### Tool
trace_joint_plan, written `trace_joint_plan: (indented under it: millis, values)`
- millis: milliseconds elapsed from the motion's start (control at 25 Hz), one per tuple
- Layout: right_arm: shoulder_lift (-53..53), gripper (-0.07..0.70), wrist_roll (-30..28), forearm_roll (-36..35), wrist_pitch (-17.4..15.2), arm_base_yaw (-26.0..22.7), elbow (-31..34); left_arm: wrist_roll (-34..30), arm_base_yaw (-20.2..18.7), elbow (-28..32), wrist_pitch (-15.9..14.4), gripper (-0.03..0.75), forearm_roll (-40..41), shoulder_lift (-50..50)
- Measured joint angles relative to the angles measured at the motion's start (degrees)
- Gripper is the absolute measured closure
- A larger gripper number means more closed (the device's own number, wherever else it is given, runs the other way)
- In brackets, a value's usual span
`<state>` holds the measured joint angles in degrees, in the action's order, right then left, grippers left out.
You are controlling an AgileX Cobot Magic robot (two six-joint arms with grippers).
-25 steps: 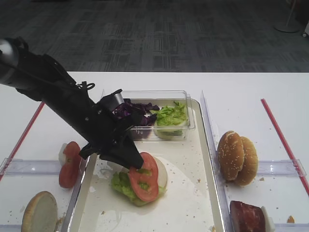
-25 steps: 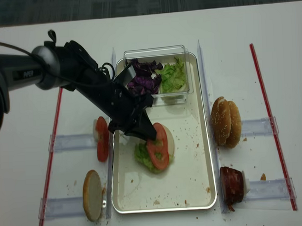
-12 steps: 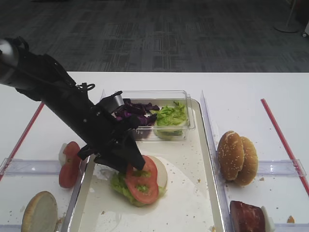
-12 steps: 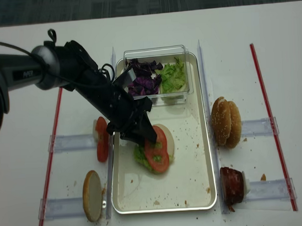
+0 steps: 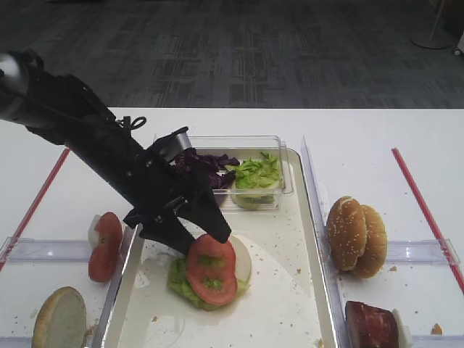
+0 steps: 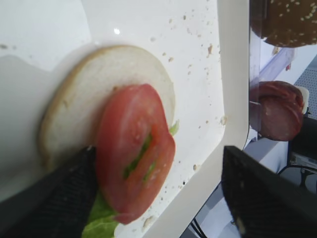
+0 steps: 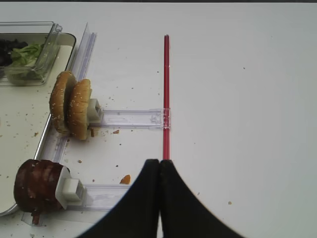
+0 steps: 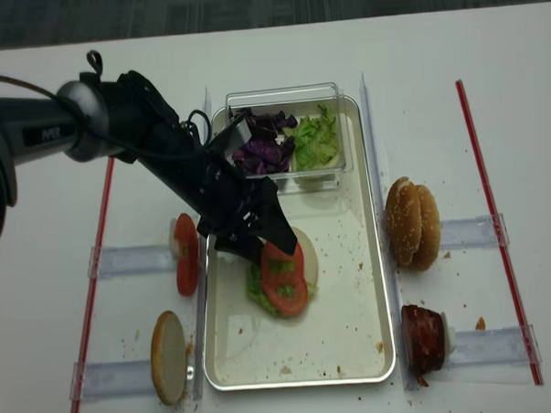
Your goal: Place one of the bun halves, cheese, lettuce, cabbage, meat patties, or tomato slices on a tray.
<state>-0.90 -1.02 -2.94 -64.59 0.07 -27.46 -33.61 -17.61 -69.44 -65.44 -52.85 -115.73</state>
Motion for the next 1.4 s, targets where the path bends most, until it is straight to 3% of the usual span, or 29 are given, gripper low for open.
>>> trace_joint_plan:
  millis: [280,520,840,1160,1400]
  values:
    - [0.0,0.595,0.0,0.0,0.0,0.0,0.0,2.0,0.0,-4.9,-2.0,0.225,0.8,0.0]
    - [0.0,0.595,0.0,0.0,0.0,0.0,0.0,9.7,0.0,-10.2,-2.4,0.225,12.2,0.0]
    - [0.0,0.595,0.0,0.0,0.0,0.0,0.0,16.8,-0.4,-20.5,-3.1,0.225,18.6,0.0]
    - [0.0,0.595,0.0,0.0,0.0,0.0,0.0,27.3,-2.2,-26.9,-4.3,0.225,35.1,2.7]
    - [0.0,0.595,0.0,0.0,0.0,0.0,0.0,32.5,-2.2,-27.8,-4.5,0.225,47.5,3.2]
